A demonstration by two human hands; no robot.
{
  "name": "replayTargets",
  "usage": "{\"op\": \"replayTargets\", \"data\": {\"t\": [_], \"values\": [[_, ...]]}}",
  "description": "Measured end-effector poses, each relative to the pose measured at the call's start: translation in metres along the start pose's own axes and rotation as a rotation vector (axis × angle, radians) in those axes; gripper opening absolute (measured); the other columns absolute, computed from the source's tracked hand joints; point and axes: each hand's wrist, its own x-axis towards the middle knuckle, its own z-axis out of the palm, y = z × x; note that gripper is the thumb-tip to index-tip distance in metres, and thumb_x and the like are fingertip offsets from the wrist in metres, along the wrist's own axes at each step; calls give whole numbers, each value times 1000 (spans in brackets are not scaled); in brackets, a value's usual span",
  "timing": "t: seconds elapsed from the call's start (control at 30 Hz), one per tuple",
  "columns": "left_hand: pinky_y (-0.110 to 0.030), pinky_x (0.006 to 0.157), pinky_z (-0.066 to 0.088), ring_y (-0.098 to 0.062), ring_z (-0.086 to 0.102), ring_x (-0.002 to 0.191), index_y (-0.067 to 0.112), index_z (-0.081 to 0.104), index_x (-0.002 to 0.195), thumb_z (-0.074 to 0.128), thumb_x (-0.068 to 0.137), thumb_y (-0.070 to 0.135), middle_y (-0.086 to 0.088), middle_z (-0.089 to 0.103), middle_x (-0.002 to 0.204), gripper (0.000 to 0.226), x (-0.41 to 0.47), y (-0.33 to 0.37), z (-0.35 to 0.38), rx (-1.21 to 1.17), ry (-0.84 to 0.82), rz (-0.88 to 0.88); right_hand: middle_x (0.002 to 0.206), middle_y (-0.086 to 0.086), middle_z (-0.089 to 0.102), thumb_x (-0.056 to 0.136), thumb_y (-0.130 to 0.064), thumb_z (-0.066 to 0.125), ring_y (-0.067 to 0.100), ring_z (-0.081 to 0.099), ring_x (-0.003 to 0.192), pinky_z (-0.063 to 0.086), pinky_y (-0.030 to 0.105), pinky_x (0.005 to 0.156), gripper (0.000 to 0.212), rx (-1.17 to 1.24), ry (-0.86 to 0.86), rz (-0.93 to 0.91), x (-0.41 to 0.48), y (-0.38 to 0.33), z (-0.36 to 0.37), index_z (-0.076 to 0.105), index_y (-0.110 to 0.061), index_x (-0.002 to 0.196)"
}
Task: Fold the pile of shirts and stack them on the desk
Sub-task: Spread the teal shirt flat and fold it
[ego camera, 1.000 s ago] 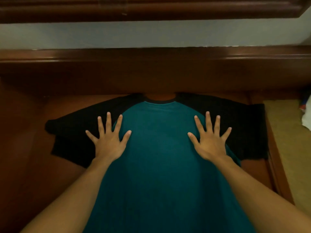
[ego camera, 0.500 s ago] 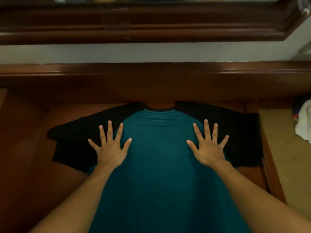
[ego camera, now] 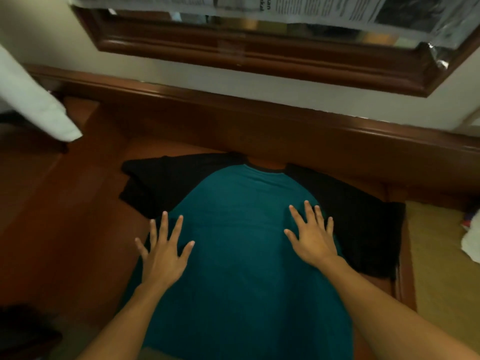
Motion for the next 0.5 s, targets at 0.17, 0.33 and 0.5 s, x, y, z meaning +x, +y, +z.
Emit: {"op": "replayTargets", "data": {"t": [0.17, 0.33, 0.5], "values": [[-69, 118, 2, -25, -19, 154, 43, -6, 159, 27, 99, 68, 6, -24, 166, 73, -50, -30, 8, -21, -124, -141, 167, -2, -22, 101, -58, 44, 32, -18, 154, 2, 65, 121, 75, -11, -217, -33, 1, -6, -10, 1, -43, 160], [-73, 115, 5, -23, -20, 154, 52, -16, 154, 29, 99, 69, 16, -37, 159, 73, -78, -67, 16, -38, -262, -174, 164, -6, -31, 99, -53, 54, 31, -23, 152, 9, 71, 117, 83, 5, -317, 19, 5, -14, -18, -4, -48, 158], [-67, 119, 4, -18, -19, 154, 51, -8, 156, 35, 100, 66, 19, -33, 161, 72, -78, -83, 19, -119, -211, -118, 168, 3, -15, 99, -53, 53, 37, -8, 154, 23, 67, 117, 79, -31, -323, 90, 13, -37, -26, 6, -37, 161]]}}
